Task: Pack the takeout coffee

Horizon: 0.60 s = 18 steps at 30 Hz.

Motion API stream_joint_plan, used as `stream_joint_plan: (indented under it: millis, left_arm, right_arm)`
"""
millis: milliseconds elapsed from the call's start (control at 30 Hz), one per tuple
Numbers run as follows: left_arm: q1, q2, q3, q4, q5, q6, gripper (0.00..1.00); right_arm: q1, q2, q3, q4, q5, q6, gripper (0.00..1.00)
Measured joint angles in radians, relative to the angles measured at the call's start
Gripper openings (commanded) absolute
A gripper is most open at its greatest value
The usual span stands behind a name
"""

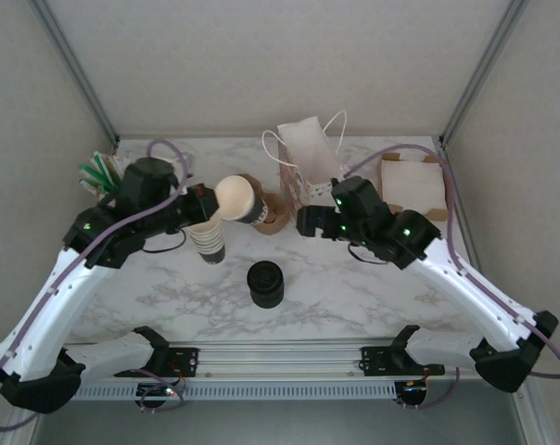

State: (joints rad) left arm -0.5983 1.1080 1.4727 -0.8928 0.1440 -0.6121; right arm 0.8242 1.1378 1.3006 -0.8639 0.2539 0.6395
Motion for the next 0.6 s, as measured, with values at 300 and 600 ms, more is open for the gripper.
stream_joint_plan:
  millis: [300,600]
  left_arm:
    - [-0.256,0.240,0.003,0.064,-0.117,-0.032,0.00]
    - [-0.322,0.510,0.012,0.137,-0.126,-0.031,0.00]
  right_arm:
    - [-0.036,-0.191,-0.180,-0.200,0.287,0.116,0.99]
    - [-0.084,-0.292,-0.279,-0.233,0.310,0.161,0.99]
